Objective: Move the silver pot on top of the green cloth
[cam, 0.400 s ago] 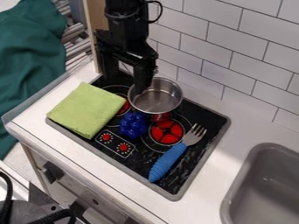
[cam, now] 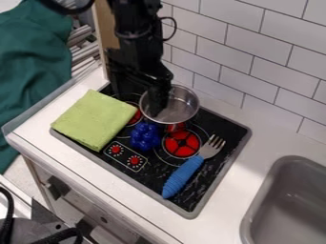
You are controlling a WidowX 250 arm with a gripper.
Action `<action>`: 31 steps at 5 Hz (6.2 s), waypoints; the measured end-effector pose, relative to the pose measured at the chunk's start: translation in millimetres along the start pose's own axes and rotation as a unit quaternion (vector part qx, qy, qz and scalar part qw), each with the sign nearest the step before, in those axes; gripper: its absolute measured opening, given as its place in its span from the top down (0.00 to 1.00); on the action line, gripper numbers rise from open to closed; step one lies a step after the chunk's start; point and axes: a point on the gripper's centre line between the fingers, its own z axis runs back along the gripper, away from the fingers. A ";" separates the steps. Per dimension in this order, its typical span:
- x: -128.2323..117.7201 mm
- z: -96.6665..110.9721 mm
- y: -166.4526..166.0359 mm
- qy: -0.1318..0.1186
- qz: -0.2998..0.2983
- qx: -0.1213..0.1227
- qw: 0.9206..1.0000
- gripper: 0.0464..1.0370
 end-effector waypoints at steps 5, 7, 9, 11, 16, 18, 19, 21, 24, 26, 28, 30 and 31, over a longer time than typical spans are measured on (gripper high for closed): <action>57.2 -93.8 -28.1 0.015 -0.088 -0.018 0.996 0.03; 71.2 -113.8 -15.8 0.022 -0.086 -0.009 0.996 0.08; 71.7 -115.7 -12.4 0.023 -0.085 0.001 0.996 0.65; 75.3 -112.9 -15.7 0.026 -0.102 0.025 0.994 0.94; 25.9 2.0 3.2 -0.046 0.127 0.081 0.988 0.99; -11.7 -17.0 29.9 -0.012 0.160 0.084 0.983 0.99; -20.4 -34.0 49.0 0.009 0.161 0.090 0.983 0.99; -29.9 -60.5 75.6 0.039 0.164 0.090 0.982 0.99; -9.7 -71.6 79.2 0.035 0.140 0.098 0.985 0.99; -1.0 -81.4 79.5 0.044 0.131 0.098 0.986 0.96; -0.8 -77.7 78.5 0.053 0.130 0.093 0.986 0.54; 20.1 -29.4 51.0 -0.001 0.102 0.069 0.992 0.02; 36.0 -9.7 23.9 -0.020 0.073 0.051 0.996 0.03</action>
